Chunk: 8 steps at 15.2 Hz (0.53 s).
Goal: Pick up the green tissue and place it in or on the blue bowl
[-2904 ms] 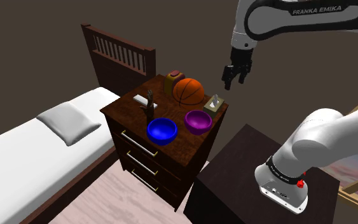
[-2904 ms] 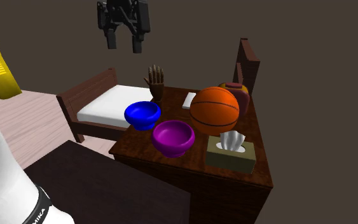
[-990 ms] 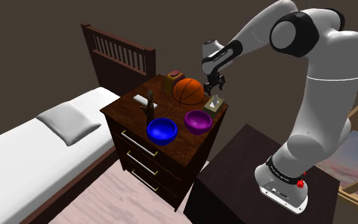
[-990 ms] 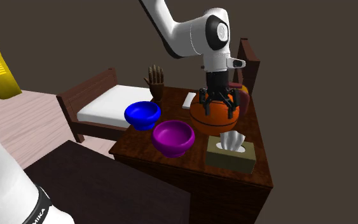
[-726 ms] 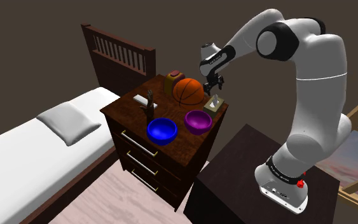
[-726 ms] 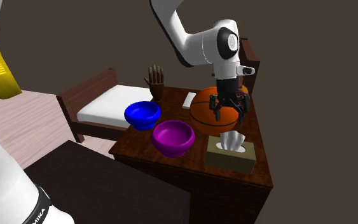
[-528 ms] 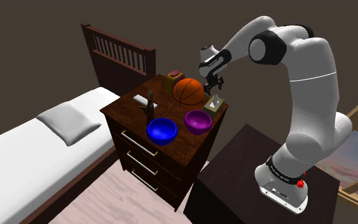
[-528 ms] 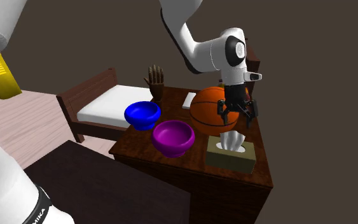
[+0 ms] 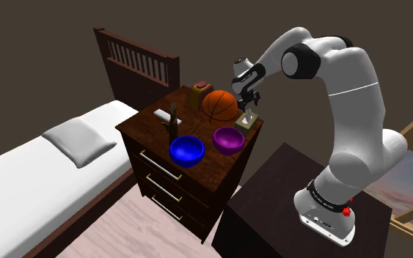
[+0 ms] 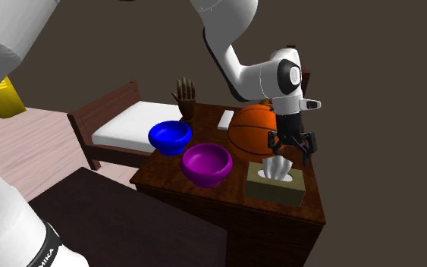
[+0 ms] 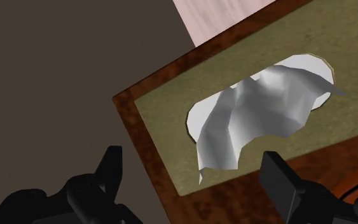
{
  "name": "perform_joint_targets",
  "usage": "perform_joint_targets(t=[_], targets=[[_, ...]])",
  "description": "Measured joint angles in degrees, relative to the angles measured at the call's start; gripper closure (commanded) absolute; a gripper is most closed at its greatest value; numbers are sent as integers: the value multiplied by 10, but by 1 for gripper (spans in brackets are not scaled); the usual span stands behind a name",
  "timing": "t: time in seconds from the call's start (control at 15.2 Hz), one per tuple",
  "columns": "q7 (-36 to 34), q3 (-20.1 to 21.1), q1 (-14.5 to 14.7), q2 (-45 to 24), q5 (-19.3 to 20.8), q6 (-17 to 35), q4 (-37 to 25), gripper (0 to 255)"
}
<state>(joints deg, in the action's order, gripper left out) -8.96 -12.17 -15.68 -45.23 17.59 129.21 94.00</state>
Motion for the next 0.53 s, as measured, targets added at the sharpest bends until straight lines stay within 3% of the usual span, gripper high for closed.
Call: perform_joint_targets(t=[0.46,0.53], targets=[[1,-3,-3,-5,0,6,-2,0],[3,-3,-4,-7,-1,6,-5,255]])
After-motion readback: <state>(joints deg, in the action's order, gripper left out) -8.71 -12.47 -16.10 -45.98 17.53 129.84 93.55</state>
